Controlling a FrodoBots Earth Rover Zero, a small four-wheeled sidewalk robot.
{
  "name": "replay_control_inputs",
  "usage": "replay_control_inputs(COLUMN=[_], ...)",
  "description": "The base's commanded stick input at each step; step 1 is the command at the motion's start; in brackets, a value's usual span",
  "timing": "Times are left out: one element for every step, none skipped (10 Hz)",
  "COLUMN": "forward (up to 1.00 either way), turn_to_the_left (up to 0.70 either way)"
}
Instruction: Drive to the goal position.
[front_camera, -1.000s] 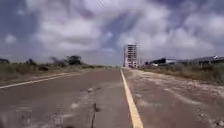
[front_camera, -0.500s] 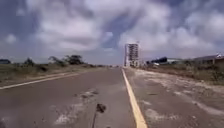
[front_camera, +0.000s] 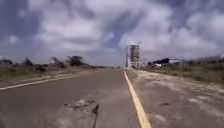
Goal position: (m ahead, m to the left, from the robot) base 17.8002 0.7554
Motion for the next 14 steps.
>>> replay_control_inputs(forward=[1.00,1.00,1.00,1.00,1.00,1.00,1.00,1.00,1.00,1.00,1.00,1.00,1.00,1.00], turn_to_the_left=[0.00,0.00,0.00,0.00,0.00,0.00,0.00,0.00,0.00,0.00,0.00,0.00,0.00,0.00])
